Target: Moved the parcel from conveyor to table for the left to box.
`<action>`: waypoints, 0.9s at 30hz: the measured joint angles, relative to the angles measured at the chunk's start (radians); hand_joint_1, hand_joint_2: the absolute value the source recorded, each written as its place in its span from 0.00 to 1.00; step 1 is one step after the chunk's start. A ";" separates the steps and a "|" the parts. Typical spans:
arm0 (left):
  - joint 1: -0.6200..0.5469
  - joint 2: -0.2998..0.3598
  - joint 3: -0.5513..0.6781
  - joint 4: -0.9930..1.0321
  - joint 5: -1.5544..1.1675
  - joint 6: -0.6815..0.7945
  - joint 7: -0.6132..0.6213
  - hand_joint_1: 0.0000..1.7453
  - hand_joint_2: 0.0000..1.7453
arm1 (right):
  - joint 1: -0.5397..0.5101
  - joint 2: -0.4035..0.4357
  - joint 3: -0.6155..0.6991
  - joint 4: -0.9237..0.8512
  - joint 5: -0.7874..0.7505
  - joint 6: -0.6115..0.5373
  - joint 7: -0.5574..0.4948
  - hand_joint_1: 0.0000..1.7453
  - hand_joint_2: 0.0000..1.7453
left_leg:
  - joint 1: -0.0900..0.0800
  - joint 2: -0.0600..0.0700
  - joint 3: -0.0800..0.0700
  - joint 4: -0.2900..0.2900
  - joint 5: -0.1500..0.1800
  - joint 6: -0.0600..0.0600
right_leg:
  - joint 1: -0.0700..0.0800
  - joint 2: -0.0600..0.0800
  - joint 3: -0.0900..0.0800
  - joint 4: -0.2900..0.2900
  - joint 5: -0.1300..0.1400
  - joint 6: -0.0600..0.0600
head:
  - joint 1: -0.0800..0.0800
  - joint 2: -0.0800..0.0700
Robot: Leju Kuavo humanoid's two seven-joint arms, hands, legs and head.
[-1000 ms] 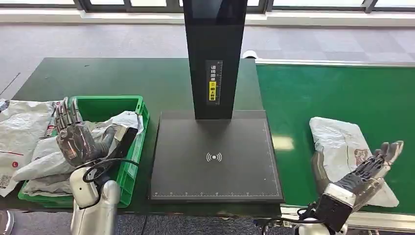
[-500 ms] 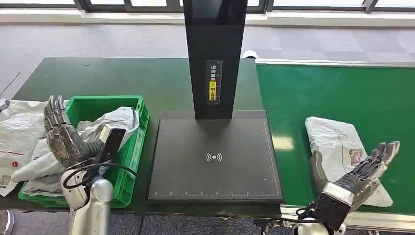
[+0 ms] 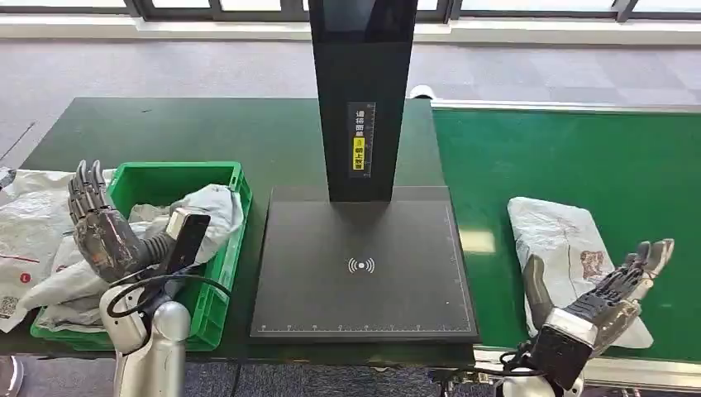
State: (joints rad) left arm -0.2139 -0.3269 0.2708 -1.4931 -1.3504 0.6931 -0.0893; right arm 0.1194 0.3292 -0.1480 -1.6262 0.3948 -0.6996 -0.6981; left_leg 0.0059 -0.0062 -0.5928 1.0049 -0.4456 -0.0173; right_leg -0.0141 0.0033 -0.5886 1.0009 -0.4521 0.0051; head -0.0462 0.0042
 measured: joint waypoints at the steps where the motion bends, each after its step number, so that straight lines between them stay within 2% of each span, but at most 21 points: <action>1: 0.000 0.000 0.000 0.000 0.002 0.000 0.000 0.00 0.00 | 0.000 0.000 0.000 0.000 0.000 0.000 0.000 0.00 1.00 | 0.000 0.000 0.000 0.000 0.000 0.000 | 0.000 0.000 0.000 0.000 0.000 0.000 | 0.000 0.000; 18: 0.000 0.000 0.000 0.000 0.011 0.000 -0.006 0.00 0.00 | 0.000 0.000 -0.001 0.000 0.000 0.000 0.000 0.00 1.00 | 0.000 0.000 0.000 0.000 0.000 0.000 | 0.000 0.000 0.000 0.000 0.000 0.000 | 0.000 0.000; 19: 0.000 0.000 0.000 0.000 0.011 0.000 -0.006 0.00 1.00 | 0.000 0.000 -0.001 0.000 0.000 0.000 0.000 0.00 1.00 | 0.000 0.000 0.000 0.000 0.000 0.000 | 0.000 0.000 0.000 0.000 0.000 0.000 | 0.000 0.000; 22: 0.000 0.000 0.000 0.000 0.027 0.000 -0.021 0.00 1.00 | 0.000 0.000 -0.001 0.000 0.000 0.000 0.000 0.00 1.00 | 0.000 0.000 0.000 0.000 0.000 0.000 | 0.000 0.000 0.000 0.000 0.000 0.000 | 0.000 0.000; 24: 0.000 0.000 0.000 0.000 0.107 0.000 -0.078 0.00 1.00 | 0.000 0.000 -0.002 0.001 0.008 0.000 0.000 0.00 1.00 | 0.000 0.000 0.000 0.000 0.000 0.000 | 0.000 0.000 0.000 0.000 0.000 0.000 | 0.000 0.000; 25: 0.000 0.000 0.000 0.003 0.190 0.000 -0.140 0.00 1.00 | 0.000 -0.001 -0.005 0.002 0.018 0.000 0.000 0.00 1.00 | 0.000 0.000 0.000 0.000 0.000 0.000 | 0.000 0.000 0.000 0.000 0.000 0.000 | 0.000 0.000; 27: -0.004 -0.006 -0.008 0.041 0.500 -0.036 -0.352 0.00 1.00 | -0.002 0.000 -0.026 0.026 0.094 0.000 0.014 0.00 1.00 | 0.000 0.000 0.001 0.000 0.000 0.000 | 0.000 0.000 0.000 -0.001 0.000 0.000 | 0.000 0.000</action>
State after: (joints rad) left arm -0.2180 -0.3327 0.2632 -1.4526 -0.8504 0.6568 -0.4414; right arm 0.1172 0.3288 -0.1744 -1.5998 0.4885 -0.6996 -0.6839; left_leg 0.0058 -0.0061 -0.5921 1.0049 -0.4457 -0.0172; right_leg -0.0143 0.0034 -0.5886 1.0004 -0.4521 0.0052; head -0.0465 0.0042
